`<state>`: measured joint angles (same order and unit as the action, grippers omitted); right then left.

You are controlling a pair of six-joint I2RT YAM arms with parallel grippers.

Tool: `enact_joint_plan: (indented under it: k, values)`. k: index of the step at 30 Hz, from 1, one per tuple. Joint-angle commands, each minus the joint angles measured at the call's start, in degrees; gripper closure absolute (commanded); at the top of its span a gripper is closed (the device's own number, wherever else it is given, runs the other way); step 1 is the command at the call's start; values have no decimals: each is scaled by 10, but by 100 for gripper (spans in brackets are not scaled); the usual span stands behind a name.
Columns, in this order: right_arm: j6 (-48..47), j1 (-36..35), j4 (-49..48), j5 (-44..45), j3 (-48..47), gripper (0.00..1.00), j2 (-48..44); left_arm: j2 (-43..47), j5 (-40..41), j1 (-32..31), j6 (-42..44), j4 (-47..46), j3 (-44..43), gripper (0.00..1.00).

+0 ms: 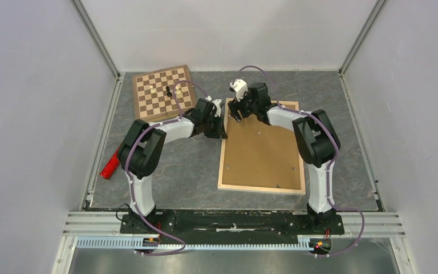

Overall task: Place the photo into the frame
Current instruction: Install the photo frame at the center of the board.

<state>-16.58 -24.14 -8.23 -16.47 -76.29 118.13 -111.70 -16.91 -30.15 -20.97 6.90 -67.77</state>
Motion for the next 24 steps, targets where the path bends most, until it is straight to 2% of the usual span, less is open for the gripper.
enact_joint_plan:
  k: [1,8,24]
  values:
    - [3,-7,26,23,-86,28,51,-30,-2,-3,14,104,37,98]
    - [-29,-10,37,64,-120,28,82,-27,-1,-3,16,102,34,98]
    - [-60,-29,33,58,-48,29,50,-32,-1,-2,19,107,23,98]
